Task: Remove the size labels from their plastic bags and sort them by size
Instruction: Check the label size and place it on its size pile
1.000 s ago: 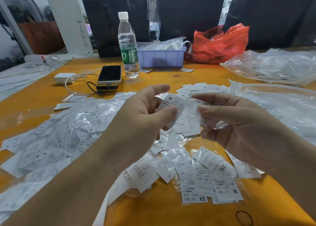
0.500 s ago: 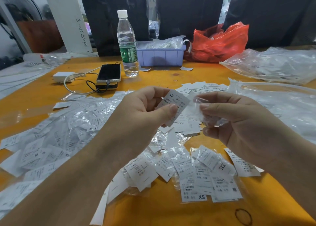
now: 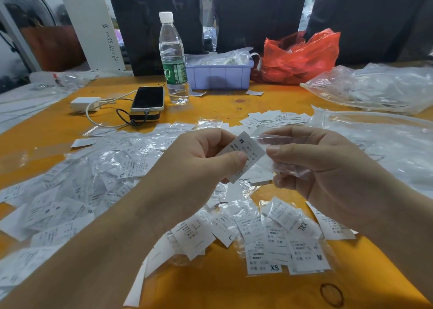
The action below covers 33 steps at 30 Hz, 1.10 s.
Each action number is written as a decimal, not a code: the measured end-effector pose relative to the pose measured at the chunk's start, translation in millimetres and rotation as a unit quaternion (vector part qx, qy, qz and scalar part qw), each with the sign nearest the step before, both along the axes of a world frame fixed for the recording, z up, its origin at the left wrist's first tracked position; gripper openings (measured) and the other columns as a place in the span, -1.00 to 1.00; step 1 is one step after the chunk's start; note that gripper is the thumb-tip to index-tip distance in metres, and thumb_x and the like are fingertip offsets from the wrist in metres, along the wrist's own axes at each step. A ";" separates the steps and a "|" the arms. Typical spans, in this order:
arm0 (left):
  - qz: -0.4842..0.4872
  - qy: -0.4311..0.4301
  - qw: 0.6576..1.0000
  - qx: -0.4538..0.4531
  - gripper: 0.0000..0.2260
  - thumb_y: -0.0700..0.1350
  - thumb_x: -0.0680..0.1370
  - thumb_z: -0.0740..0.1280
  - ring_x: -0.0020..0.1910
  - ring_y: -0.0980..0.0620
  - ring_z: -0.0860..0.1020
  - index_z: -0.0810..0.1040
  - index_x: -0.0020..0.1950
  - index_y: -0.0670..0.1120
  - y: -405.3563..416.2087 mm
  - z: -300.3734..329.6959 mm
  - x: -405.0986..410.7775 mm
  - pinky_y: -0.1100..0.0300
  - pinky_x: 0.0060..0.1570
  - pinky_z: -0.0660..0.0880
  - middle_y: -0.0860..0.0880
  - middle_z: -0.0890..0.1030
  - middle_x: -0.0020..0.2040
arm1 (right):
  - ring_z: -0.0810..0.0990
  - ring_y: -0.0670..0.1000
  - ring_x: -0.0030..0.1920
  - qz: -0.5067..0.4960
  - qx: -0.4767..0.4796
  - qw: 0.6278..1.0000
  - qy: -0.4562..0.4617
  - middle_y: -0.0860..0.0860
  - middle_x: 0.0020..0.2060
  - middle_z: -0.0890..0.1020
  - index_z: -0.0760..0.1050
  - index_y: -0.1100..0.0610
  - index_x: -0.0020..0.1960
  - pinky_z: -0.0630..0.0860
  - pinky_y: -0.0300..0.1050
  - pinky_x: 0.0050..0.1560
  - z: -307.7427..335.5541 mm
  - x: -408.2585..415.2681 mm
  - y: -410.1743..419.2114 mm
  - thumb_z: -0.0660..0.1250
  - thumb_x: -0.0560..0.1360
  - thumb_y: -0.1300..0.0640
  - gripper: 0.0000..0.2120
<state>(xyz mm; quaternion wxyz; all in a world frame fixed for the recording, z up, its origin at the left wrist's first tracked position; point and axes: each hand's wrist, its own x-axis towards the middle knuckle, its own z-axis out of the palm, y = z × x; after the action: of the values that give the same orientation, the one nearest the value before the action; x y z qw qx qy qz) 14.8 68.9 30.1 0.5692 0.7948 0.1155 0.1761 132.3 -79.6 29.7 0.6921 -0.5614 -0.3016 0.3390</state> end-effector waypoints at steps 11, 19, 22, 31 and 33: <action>-0.013 0.032 0.998 0.049 -0.85 0.02 0.55 0.34 -0.43 0.21 0.48 0.68 -0.13 0.05 -2.4 0.1 -1.5 0.37 -0.45 0.39 0.08 0.62 -0.35 | 0.45 -0.06 -0.42 0.029 -0.031 0.997 -0.069 0.04 -0.40 0.53 0.68 0.09 -0.22 0.49 -0.22 -0.35 -2.5 1.0 -0.7 0.53 0.29 0.21 -0.91; 0.005 0.013 0.994 0.104 -0.88 0.06 0.50 0.39 -0.29 0.03 0.60 0.66 -0.15 0.05 -3.9 0.3 -3.0 0.15 -0.39 0.53 0.05 0.66 -0.26 | 0.49 -0.04 -0.35 0.044 -0.065 0.992 -0.102 0.05 -0.34 0.58 0.66 0.11 -0.21 0.48 -0.24 -0.34 -1.3 -1.6 -1.4 0.54 0.31 0.14 -0.89; 0.020 0.002 0.996 0.088 -0.86 0.11 0.41 0.43 -0.34 0.27 0.56 0.64 -0.16 0.07 -2.6 0.9 -2.4 0.42 -0.45 0.42 0.18 0.63 -0.31 | 0.48 -0.01 -0.34 0.044 -0.067 0.992 -0.100 0.08 -0.35 0.55 0.63 0.17 -0.19 0.48 -0.23 -0.34 -1.1 -1.9 -1.2 0.48 0.27 0.11 -0.83; 0.007 -0.012 0.999 0.038 -0.85 0.11 0.49 0.40 -0.39 0.22 0.53 0.63 -0.11 0.05 -5.2 -4.2 0.3 0.37 -0.43 0.44 0.12 0.63 -0.28 | 0.53 -0.01 -0.35 0.038 -0.057 0.990 -0.122 0.11 -0.31 0.61 0.66 0.17 -0.20 0.55 -0.17 -0.30 -1.3 0.8 -1.4 0.50 0.30 0.15 -0.89; 0.011 0.013 1.000 0.023 -0.85 0.07 0.50 0.35 -0.39 0.21 0.53 0.64 -0.17 0.03 -1.2 -1.1 -0.3 0.35 -0.43 0.44 0.08 0.63 -0.31 | 0.52 -0.01 -0.38 0.029 -0.043 0.992 -0.111 0.10 -0.32 0.63 0.67 0.12 -0.26 0.56 -0.17 -0.32 -0.5 0.1 -1.3 0.53 0.28 0.18 -0.93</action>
<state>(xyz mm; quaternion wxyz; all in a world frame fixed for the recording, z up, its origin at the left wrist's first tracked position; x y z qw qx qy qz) 14.5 67.7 29.0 0.5472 0.8085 0.1278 0.1750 132.5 -81.0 29.2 0.6197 -0.6157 -0.3778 0.3069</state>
